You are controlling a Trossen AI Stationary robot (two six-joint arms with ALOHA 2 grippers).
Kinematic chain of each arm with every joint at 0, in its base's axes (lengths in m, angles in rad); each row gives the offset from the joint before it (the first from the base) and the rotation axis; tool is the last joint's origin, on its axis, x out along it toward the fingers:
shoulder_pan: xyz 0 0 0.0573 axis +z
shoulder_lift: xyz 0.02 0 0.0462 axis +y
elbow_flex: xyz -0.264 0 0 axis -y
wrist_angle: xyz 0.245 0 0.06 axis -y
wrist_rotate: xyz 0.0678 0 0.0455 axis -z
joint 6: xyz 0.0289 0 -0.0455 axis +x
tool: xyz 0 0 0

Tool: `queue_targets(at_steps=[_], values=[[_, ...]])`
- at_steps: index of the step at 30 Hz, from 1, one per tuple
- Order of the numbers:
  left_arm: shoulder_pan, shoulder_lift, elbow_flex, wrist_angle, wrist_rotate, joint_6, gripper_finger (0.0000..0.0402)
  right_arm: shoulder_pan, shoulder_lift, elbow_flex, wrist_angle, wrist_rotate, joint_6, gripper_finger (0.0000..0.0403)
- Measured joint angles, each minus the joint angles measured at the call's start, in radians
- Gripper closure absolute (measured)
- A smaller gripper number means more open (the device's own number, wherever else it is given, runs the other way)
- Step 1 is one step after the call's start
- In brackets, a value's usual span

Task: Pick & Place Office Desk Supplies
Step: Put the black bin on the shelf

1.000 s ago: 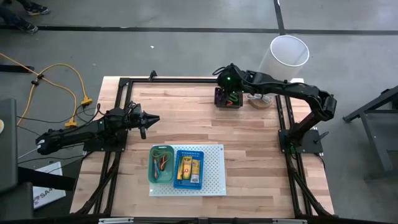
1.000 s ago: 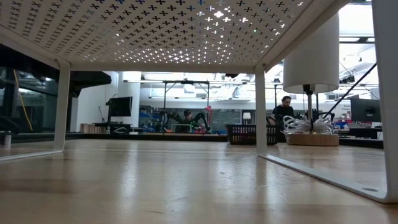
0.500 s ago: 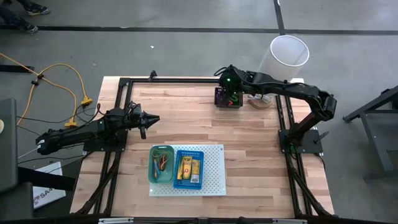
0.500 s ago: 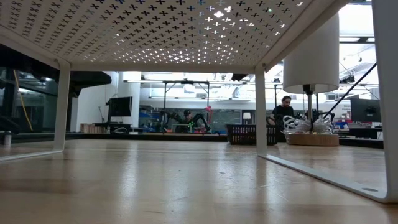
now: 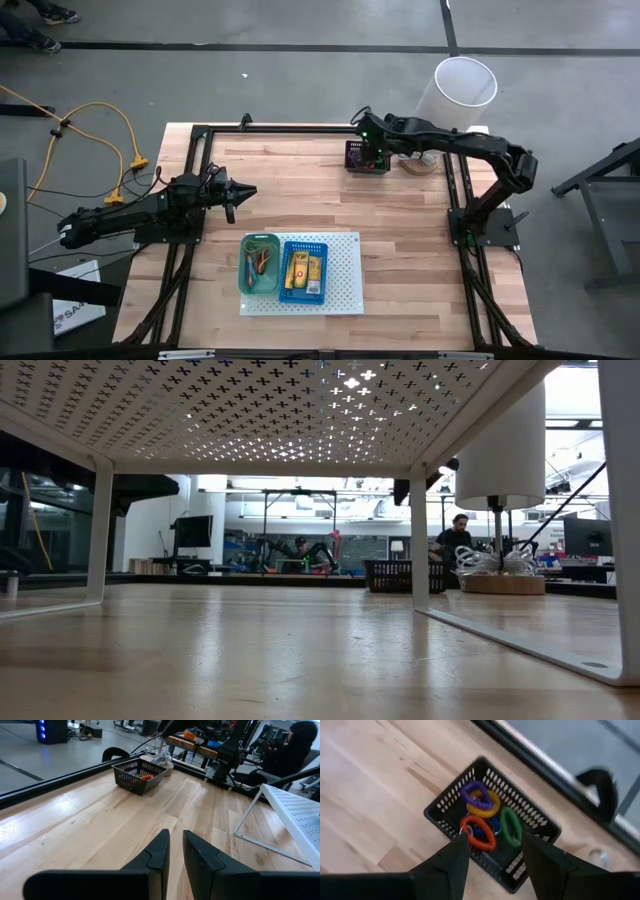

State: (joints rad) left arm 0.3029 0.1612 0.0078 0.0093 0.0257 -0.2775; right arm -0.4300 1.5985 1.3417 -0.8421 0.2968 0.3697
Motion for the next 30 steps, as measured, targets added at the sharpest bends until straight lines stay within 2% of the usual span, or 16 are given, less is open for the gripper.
queue_targets(at_steps=[8,17,30], values=[[0.000,0.000,0.000,0.000,0.000,0.000,0.0351,-0.002,0.094,0.000,-0.005,0.006,0.226,0.0233],[0.000,0.000,0.000,0.000,0.000,0.000,0.0351,-0.002,0.105,0.000,-0.068,-0.033,0.414,0.0233],[0.000,0.000,0.000,0.000,0.000,0.000,0.0351,0.006,0.163,0.000,-0.097,0.014,0.477,0.0233]])
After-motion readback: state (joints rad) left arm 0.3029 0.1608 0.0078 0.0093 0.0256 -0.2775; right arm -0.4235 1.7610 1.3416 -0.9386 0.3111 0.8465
